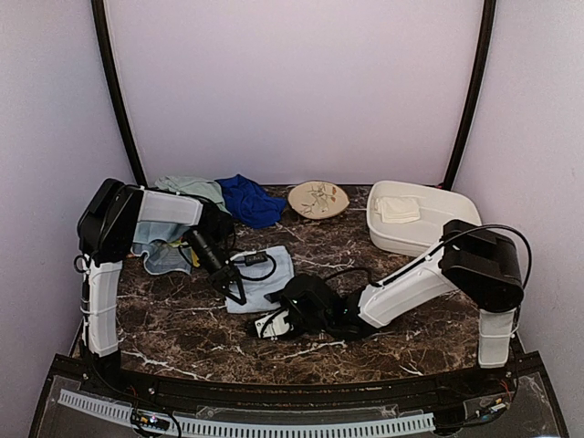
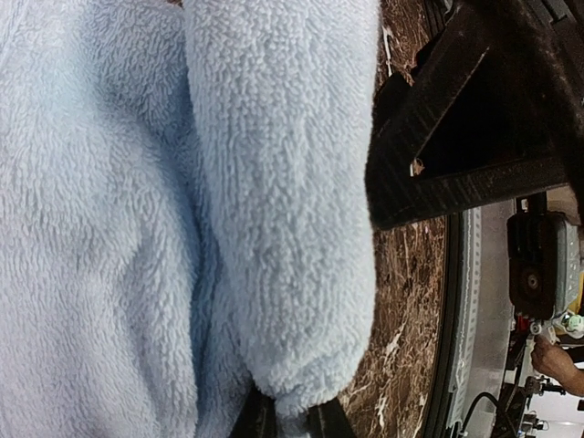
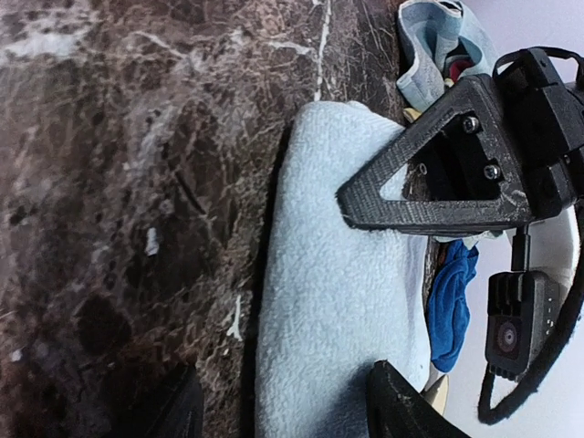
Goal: Roll the towels
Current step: Roll the towel at the center of the board.
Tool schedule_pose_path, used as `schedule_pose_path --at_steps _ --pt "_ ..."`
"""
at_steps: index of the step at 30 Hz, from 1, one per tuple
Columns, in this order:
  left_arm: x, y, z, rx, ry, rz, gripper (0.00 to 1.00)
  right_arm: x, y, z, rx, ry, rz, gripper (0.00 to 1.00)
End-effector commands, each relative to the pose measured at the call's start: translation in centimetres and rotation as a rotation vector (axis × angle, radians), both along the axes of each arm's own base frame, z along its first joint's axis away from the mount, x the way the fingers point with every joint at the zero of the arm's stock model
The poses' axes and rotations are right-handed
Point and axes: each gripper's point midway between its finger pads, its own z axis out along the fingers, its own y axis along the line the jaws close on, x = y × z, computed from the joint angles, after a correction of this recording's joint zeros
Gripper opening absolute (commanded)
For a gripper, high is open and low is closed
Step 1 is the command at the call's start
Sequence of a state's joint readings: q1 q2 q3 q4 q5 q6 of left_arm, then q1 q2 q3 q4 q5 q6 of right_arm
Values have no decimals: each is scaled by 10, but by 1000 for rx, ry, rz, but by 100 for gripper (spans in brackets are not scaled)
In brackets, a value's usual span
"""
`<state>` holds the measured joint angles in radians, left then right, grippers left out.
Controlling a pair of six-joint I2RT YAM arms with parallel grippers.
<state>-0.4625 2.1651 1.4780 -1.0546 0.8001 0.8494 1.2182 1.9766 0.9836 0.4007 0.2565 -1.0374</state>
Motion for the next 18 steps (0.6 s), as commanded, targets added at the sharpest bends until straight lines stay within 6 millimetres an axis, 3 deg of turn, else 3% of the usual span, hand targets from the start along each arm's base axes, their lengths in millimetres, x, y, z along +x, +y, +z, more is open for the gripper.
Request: schedule_pose_path --at_steps 1,6,10,13,18 --pt "-6 27 -28 150 0 -47 5 23 4 -4 0 -14 -49 58" --pt "-5 22 -12 67 -87 -58 25 44 -11 -32 -36 101 -153 44" --pt "3 21 -4 35 -193 -62 34 44 -19 -50 -80 233 -181 40" --pt "14 23 4 18 -312 -56 39 34 -18 -55 -115 373 -175 37" --pt "33 33 26 -24 -468 -9 43 26 -5 -42 -79 635 -203 26"
